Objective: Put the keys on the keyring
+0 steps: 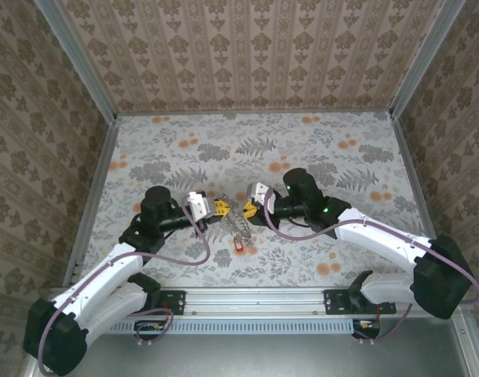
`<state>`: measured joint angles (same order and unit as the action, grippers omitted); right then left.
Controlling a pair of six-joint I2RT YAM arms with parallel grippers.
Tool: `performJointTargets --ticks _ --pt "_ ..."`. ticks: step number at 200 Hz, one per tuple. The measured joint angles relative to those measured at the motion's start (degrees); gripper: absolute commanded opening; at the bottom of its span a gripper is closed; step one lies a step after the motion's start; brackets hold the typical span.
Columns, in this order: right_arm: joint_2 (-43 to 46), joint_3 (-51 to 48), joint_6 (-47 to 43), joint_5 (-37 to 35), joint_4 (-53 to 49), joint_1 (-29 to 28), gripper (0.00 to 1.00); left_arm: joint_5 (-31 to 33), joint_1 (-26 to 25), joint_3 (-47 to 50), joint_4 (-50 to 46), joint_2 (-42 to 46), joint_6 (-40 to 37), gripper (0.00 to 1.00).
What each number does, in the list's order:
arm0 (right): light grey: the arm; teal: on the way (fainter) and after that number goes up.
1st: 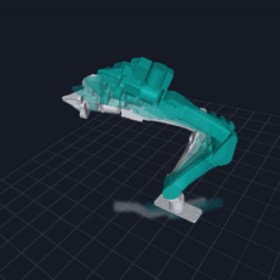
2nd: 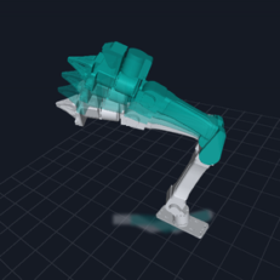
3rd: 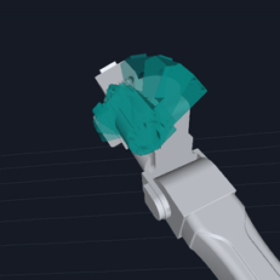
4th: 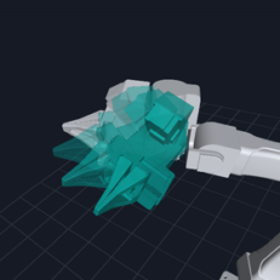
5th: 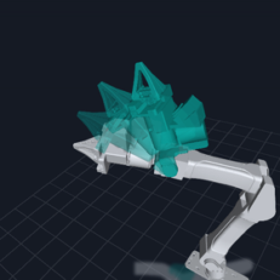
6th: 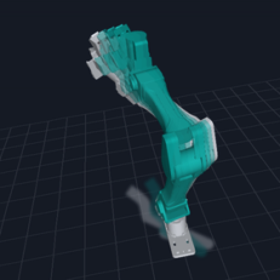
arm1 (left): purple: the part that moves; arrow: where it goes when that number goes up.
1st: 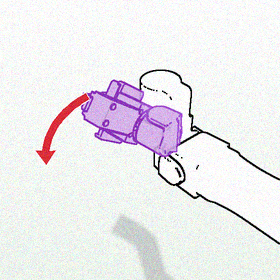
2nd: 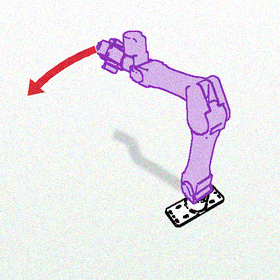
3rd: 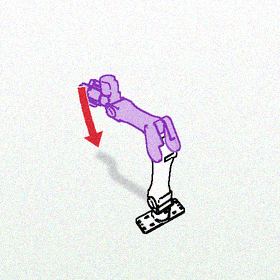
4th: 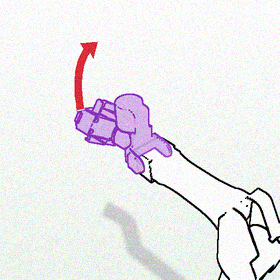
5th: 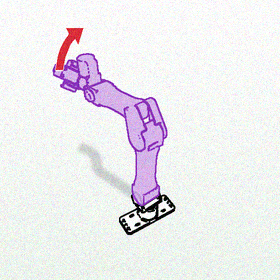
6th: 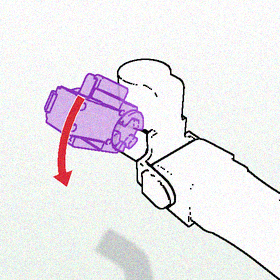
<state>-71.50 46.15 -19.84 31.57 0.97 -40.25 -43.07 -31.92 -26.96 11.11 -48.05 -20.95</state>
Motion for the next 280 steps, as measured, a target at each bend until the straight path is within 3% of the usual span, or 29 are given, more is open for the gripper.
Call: performJointTargets --ticks 39,88,116,154,190,280 --pt "1.2 0.2 -5.0 -1.5 -3.4 1.6 0.2 0.0 1.2 -0.2 -5.9 2.4 -2.1 0.0" --pt "0.9 0.9 -22.7 -3.0 -16.1 3.4 0.25 -2.3 13.0 -2.1 -17.7 10.2 -6.6 0.0" --pt "-4.4 1.1 -32.2 -3.0 -17.9 2.8 0.34 -5.7 17.1 -5.8 -26.9 10.2 -12.7 0.0" --pt "-18.7 6.9 -41.5 -3.6 -19.5 -0.6 0.37 -8.4 17.5 -7.5 -35.8 8.0 -19.4 0.0" --pt "-27.6 12.0 -47.6 -4.2 -20.3 -3.0 0.37 -9.3 18.7 -7.5 -38.0 7.5 -21.5 0.0" --pt "-34.8 16.0 -50.9 -4.4 -22.0 -4.6 0.3 -11.0 20.0 -6.8 -38.2 6.4 -22.6 0.0"
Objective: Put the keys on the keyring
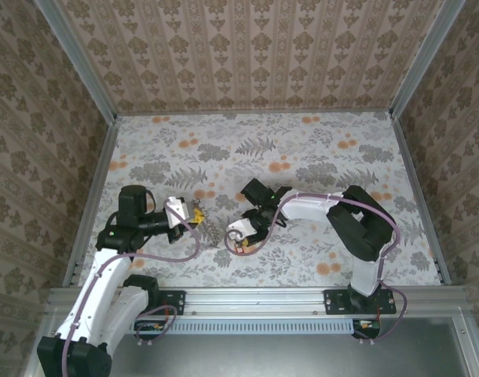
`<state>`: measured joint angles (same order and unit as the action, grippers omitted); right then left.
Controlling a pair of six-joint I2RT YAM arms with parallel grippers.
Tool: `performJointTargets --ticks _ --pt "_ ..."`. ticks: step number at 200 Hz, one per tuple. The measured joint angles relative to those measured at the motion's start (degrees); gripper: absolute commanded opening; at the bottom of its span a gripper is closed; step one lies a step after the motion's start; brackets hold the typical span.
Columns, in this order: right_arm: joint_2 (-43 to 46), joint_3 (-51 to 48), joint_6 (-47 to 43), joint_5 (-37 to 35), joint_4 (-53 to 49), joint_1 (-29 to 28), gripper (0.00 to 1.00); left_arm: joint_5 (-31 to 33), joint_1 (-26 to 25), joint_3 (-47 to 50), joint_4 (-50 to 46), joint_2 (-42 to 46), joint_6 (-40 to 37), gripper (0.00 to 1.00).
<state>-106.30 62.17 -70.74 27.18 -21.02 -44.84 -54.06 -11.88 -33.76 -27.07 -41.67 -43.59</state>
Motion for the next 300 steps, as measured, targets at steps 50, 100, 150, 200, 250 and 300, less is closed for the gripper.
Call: performJointTargets --ticks 50,100,150,200,250,300 --pt "-0.3 0.0 0.2 -0.3 0.3 -0.2 0.22 -0.2 0.0 0.4 0.1 0.0 0.0 0.0" --pt "-0.3 -0.8 1.9 0.0 2.4 -0.4 0.08 -0.3 0.0 1.8 0.4 0.3 0.1 0.0" --pt "2.8 -4.1 8.1 0.7 5.3 -0.3 0.01 -0.4 0.0 3.0 1.4 1.9 0.3 0.0" --pt "16.4 -10.4 26.8 2.7 15.9 0.0 0.0 -0.2 0.0 4.2 4.2 4.7 0.5 0.0" --pt "23.2 -11.2 41.7 1.7 25.2 -2.1 0.0 -0.4 0.0 4.5 5.3 3.1 0.5 0.0" --pt "24.5 -11.2 46.3 0.4 27.1 -4.6 0.0 -1.4 -0.1 5.6 8.5 2.8 2.3 0.0"
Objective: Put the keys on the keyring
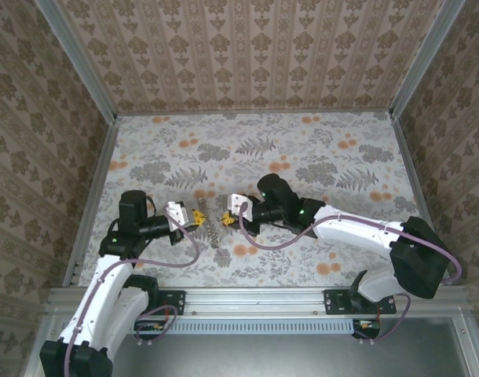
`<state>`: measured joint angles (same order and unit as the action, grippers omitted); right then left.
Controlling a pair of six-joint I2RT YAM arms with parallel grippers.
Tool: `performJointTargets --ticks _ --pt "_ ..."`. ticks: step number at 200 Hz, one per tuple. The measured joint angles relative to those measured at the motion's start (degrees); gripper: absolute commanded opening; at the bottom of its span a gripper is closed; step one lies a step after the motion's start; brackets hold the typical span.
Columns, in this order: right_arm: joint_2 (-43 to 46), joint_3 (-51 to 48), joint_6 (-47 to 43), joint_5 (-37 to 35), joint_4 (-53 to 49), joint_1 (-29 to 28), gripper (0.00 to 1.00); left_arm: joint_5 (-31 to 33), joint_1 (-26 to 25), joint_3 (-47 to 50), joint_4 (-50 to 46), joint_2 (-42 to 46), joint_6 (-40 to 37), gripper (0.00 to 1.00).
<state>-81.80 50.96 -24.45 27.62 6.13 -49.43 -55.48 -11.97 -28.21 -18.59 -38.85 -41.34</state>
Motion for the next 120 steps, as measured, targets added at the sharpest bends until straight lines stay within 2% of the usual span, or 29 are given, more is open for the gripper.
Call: performJointTargets --ticks 83,120 --pt "-1.2 0.0 13.9 -2.0 10.8 -1.9 0.0 -0.3 -0.6 1.0 2.6 -0.5 2.0 0.0" --pt "-1.9 -0.3 18.6 -2.4 13.9 -1.9 0.0 -0.8 -0.7 2.6 7.5 -0.5 7.3 0.0"
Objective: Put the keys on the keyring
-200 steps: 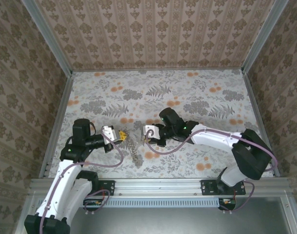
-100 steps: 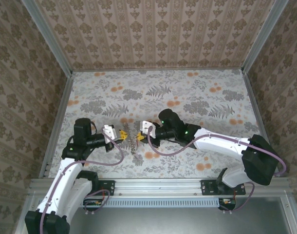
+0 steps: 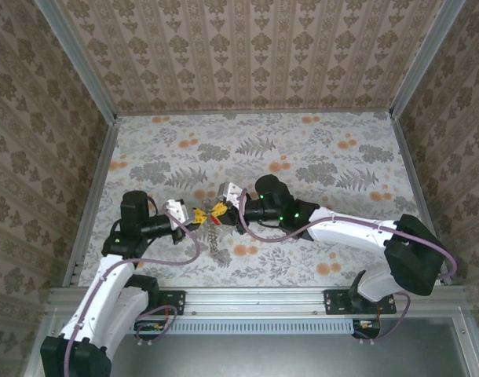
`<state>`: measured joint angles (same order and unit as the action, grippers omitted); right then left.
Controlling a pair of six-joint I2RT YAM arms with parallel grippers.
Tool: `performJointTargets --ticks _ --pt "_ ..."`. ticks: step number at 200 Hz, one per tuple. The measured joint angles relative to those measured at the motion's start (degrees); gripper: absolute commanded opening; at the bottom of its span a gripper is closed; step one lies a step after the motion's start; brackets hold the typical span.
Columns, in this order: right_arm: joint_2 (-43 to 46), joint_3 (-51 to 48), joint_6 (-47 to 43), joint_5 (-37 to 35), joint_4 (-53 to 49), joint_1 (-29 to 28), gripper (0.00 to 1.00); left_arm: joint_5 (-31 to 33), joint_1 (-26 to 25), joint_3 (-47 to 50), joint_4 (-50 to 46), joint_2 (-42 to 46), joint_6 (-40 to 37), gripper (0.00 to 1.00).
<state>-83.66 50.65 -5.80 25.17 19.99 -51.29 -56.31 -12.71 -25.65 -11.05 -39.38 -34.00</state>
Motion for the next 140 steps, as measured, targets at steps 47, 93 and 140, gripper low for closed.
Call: performJointTargets --ticks 47,93,140 --pt "0.5 -4.3 5.9 -1.5 7.6 0.0 0.0 -0.3 0.0 1.4 5.2 -0.3 6.9 0.0" --pt "1.6 -7.6 7.7 -2.3 8.1 0.0 0.0 -0.9 0.0 1.5 8.1 -0.5 9.1 0.0" --pt "2.0 -7.8 8.6 -2.3 8.2 0.0 0.0 -1.4 0.0 1.5 9.3 -1.2 10.3 0.0"
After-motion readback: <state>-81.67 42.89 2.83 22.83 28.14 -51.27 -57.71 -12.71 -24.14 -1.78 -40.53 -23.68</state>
